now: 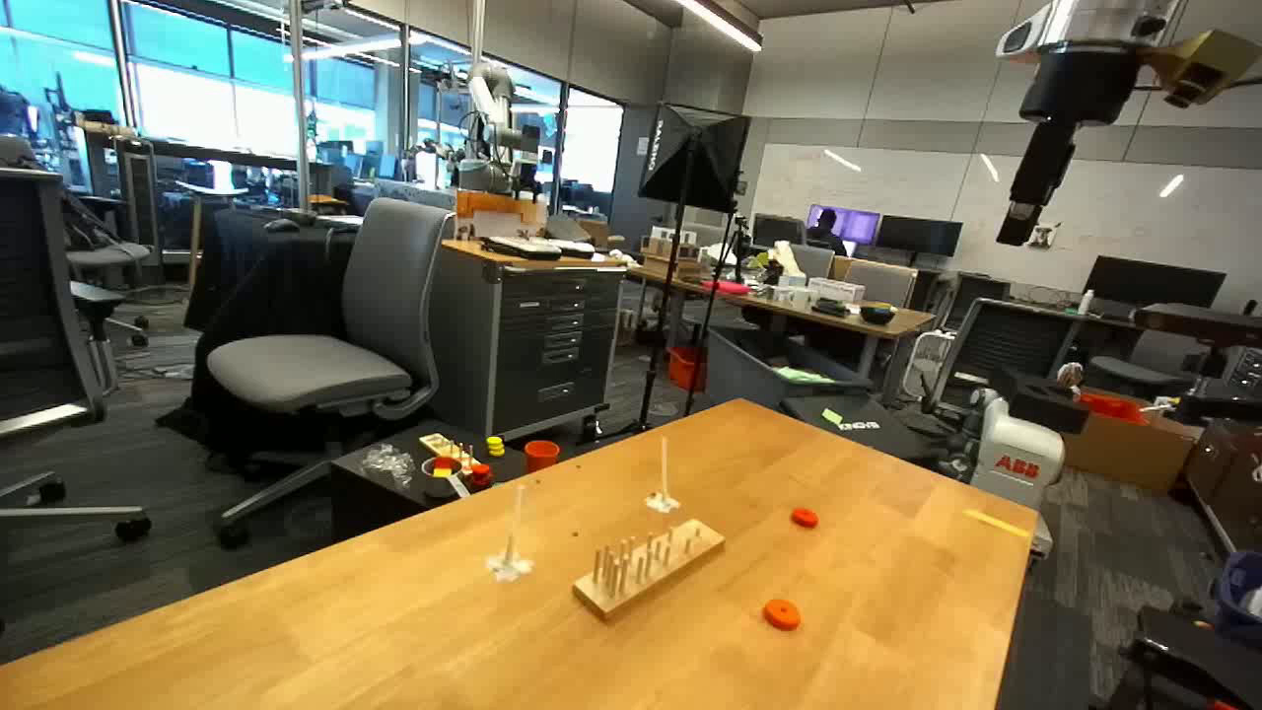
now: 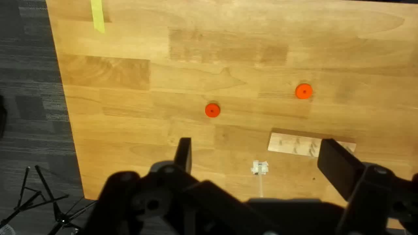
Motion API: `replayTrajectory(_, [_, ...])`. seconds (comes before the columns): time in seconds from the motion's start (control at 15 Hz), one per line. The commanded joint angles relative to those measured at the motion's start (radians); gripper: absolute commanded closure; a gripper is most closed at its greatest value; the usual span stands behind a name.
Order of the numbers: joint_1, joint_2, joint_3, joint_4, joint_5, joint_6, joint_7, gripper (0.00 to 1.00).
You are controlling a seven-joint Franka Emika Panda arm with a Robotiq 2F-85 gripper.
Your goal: Put one of the orange rings on the wooden object
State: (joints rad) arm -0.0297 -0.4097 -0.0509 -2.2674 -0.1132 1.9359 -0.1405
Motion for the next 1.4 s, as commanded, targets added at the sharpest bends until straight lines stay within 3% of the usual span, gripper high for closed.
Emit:
replayTrajectory(0.0, [0.001,0.000,-0.001,0.004,0.000,0.000,0.001,0.00])
replayTrajectory(0.27, [0.007,0.018,0.036,0.002,-0.013,0.033,0.068,0.00])
replayTrajectory(0.6, [0.033,0.154,0.198,-0.022,-0.150,0.123,0.336,0.00])
replayTrajectory(0.8, [0.054,0.305,0.265,0.017,-0.259,0.103,0.500,0.00])
replayTrajectory(0.93, [0.066,0.394,0.260,0.047,-0.317,0.072,0.564,0.00])
replayTrajectory(1.0, [0.086,0.305,0.242,-0.017,-0.265,0.103,0.510,0.00])
replayTrajectory(1.33, [0.094,0.336,0.232,-0.013,-0.272,0.108,0.519,0.00])
